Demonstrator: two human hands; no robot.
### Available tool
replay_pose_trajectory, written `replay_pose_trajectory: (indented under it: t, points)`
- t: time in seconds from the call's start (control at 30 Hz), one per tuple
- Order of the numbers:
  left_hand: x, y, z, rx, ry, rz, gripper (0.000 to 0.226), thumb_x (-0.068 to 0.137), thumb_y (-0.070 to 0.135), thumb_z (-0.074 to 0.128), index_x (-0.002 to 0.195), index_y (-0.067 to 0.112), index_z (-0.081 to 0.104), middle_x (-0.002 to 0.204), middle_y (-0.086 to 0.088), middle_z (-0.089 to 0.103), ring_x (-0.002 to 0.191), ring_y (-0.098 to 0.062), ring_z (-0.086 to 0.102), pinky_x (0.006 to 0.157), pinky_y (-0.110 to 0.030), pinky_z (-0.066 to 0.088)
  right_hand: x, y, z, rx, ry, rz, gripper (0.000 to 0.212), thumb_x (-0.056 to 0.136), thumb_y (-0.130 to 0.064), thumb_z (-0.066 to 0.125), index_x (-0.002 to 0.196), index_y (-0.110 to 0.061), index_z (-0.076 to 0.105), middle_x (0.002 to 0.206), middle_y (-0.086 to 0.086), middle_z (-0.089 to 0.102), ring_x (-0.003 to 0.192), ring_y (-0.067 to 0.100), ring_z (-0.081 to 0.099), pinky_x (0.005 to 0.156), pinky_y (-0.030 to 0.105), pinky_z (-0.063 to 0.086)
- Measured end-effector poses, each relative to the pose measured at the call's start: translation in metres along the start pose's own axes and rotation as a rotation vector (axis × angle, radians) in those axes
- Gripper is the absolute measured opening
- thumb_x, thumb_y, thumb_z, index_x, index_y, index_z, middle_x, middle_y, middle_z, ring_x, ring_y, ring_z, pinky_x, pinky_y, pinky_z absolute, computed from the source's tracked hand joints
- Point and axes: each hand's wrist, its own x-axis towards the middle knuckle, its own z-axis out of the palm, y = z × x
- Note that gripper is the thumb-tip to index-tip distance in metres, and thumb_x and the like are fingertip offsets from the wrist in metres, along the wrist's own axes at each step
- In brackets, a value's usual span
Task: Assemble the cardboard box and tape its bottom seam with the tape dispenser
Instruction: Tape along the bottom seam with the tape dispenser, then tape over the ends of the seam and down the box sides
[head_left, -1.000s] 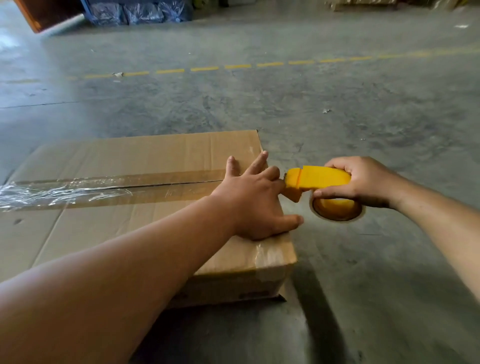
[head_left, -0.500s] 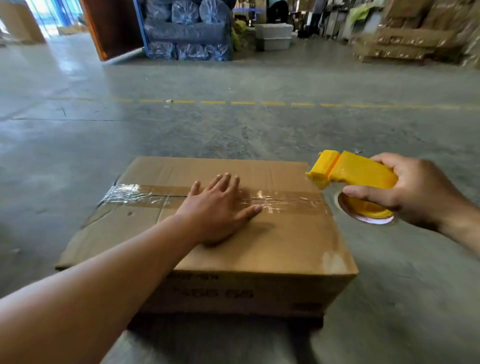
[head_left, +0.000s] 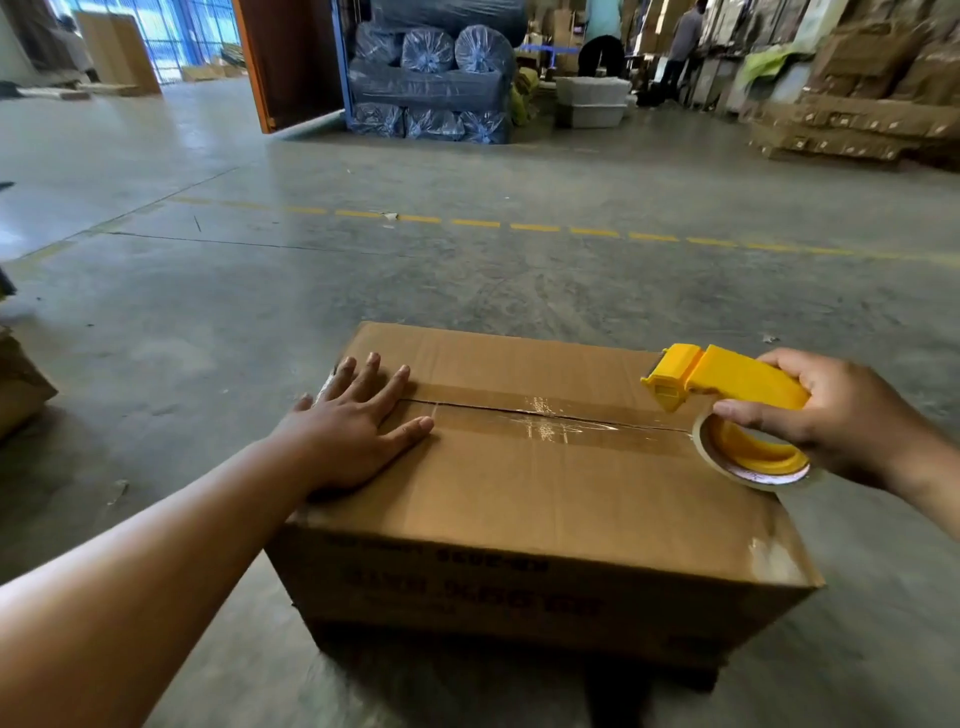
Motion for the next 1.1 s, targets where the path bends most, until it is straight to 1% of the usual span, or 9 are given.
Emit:
replay_pose_trajectory:
  t: [0.23,0.47,0.63,0.7,0.77,0.83,0.9,1.0,1.1]
  points:
    - [-0.007,0.01,0.005,-0.022,0.044,-0.057,0.088,0.075,0.092,0.01,0.151,0.053,-0.012,0.163,0.007,-0.023,0.15,-0.018,-0.02,0.114,-0.061,0.02,-0.003,-0.008,0.014,0.089,0.098,0.078,0.059,0.055,-0.071,0.079,0.087,-0.023,0.066,0.076,0.001,0.068,0.07,0.02,0.062,0.062,0.036,0.047]
    - [-0.015,0.027,0.011,-0.083,-0.008,-0.07,0.09,0.077,0.089,0.014,0.153,0.047,-0.012,0.164,0.002,-0.021,0.15,-0.022,-0.02,0.116,-0.062,0.014,-0.006,-0.01,0.013,0.107,0.137,0.138,0.052,0.061,-0.066,0.078,0.084,-0.021,0.066,0.076,0.002,0.07,0.072,0.023,0.065,0.067,0.04,0.051]
    - [-0.008,0.068,0.009,0.039,0.22,0.115,0.062,0.094,0.069,0.029,0.146,0.036,0.038,0.165,0.0,0.018,0.152,-0.017,0.01,0.118,-0.062,-0.001,-0.013,-0.002,0.011,0.186,0.149,0.136,0.055,0.058,-0.069,0.073,0.084,-0.02,0.065,0.074,0.001,0.068,0.071,0.023,0.065,0.064,0.04,0.051]
    - [-0.003,0.103,0.001,-0.034,0.276,0.243,0.048,0.097,0.061,0.037,0.136,0.037,0.052,0.157,0.005,0.037,0.146,-0.014,0.031,0.118,-0.051,0.011,-0.014,0.0,0.012,0.218,0.152,0.122,0.053,0.059,-0.067,0.075,0.085,-0.022,0.066,0.075,-0.001,0.068,0.071,0.021,0.065,0.065,0.039,0.052]
    - [0.006,0.145,-0.009,-0.334,0.28,0.281,0.039,0.1,0.048,0.045,0.126,0.026,0.064,0.137,0.002,0.06,0.126,-0.02,0.054,0.101,-0.034,0.037,-0.014,0.0,0.015,0.234,0.151,0.101,0.052,0.059,-0.067,0.075,0.085,-0.022,0.066,0.073,-0.003,0.068,0.069,0.018,0.064,0.065,0.038,0.051]
    - [0.022,0.183,-0.02,-0.859,0.148,0.161,0.041,0.102,0.043,0.046,0.118,0.011,0.067,0.111,-0.009,0.07,0.1,-0.027,0.066,0.078,-0.031,0.05,-0.015,0.001,0.016,0.229,0.157,0.077,0.054,0.057,-0.07,0.073,0.084,-0.024,0.065,0.071,-0.005,0.067,0.065,0.011,0.063,0.059,0.033,0.048]
    - [0.042,0.209,-0.032,-1.332,-0.191,0.0,0.056,0.1,0.052,0.045,0.119,0.001,0.06,0.103,-0.019,0.067,0.087,-0.03,0.068,0.072,-0.034,0.056,-0.015,0.003,0.015,0.211,0.165,0.045,0.056,0.055,-0.073,0.07,0.084,-0.026,0.064,0.069,-0.007,0.066,0.061,0.003,0.06,0.055,0.027,0.043]
    - [0.062,0.226,-0.037,-1.369,-0.535,-0.005,0.065,0.096,0.059,0.047,0.113,-0.001,0.062,0.099,-0.019,0.068,0.09,-0.03,0.069,0.076,-0.035,0.058,-0.013,0.009,0.01,0.275,0.186,0.008,0.061,0.053,-0.076,0.069,0.088,-0.027,0.065,0.074,-0.007,0.068,0.065,0.004,0.062,0.057,0.029,0.048]
    - [0.072,0.235,-0.037,-1.336,-0.624,0.067,0.048,0.097,0.049,0.045,0.087,0.013,0.076,0.084,-0.007,0.068,0.086,-0.024,0.066,0.058,-0.025,0.051,-0.009,0.014,0.012,0.326,0.206,-0.018,0.063,0.052,-0.077,0.069,0.089,-0.026,0.066,0.076,-0.008,0.069,0.066,0.004,0.063,0.058,0.029,0.05]
